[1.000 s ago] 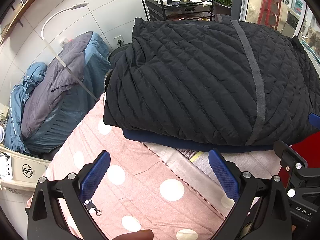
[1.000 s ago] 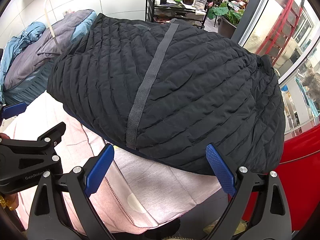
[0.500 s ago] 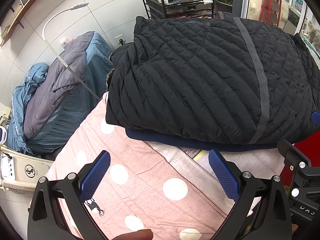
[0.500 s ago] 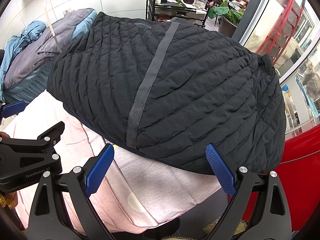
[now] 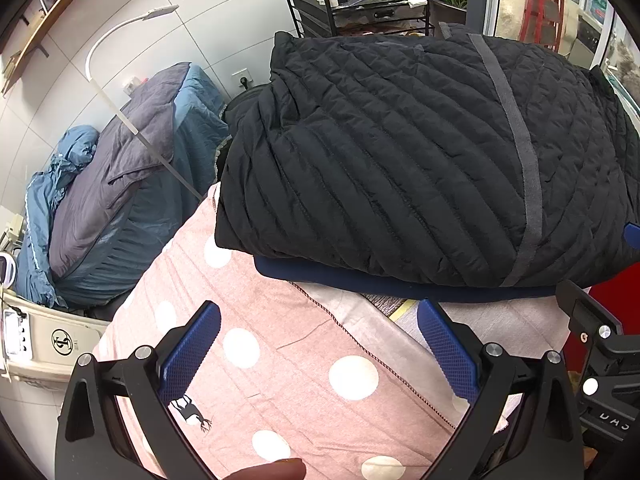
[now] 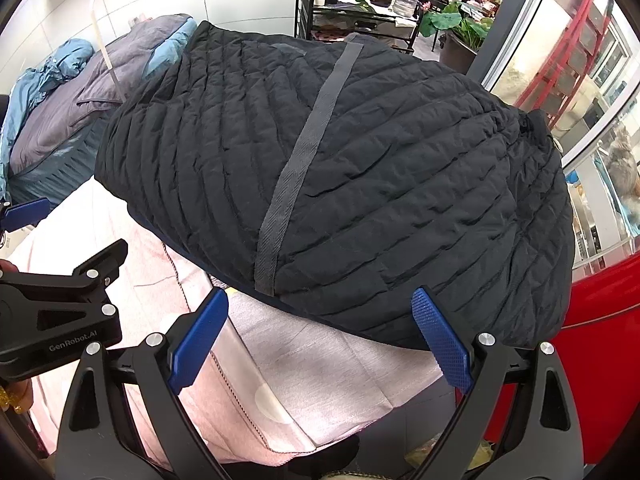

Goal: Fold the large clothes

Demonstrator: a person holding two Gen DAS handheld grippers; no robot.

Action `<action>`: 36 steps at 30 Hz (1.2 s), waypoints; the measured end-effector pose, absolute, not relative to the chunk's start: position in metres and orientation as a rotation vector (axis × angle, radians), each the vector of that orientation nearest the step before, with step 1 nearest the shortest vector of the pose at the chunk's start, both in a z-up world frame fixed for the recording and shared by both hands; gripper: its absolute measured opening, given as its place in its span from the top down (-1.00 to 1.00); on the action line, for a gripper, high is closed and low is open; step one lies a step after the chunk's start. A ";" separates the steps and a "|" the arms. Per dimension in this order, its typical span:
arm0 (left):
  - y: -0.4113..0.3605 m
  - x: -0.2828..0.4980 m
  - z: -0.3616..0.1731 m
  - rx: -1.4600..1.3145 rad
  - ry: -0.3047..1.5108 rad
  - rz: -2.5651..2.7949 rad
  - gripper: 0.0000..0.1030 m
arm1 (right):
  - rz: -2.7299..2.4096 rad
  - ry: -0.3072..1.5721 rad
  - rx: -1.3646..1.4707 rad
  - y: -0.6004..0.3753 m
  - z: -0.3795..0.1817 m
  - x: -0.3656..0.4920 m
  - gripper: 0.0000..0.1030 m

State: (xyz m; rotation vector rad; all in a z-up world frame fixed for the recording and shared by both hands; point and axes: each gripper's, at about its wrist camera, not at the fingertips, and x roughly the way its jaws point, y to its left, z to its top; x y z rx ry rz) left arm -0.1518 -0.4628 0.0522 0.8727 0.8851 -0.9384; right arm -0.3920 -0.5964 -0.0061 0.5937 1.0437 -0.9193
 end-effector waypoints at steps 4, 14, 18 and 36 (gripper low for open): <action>-0.461 -0.150 0.052 0.870 0.887 -0.937 -0.88 | -0.917 1.044 0.592 -0.597 -0.006 -0.392 -0.79; -0.461 -0.149 0.051 0.871 0.890 -0.934 -0.88 | -0.871 1.078 0.565 -0.598 -0.008 -0.388 -0.79; -0.461 -0.149 0.051 0.871 0.890 -0.934 -0.88 | -0.842 1.099 0.544 -0.597 -0.011 -0.383 -0.79; -0.460 -0.149 0.049 0.873 0.894 -0.932 -0.88 | -0.829 1.124 0.525 -0.594 -0.013 -0.379 -0.79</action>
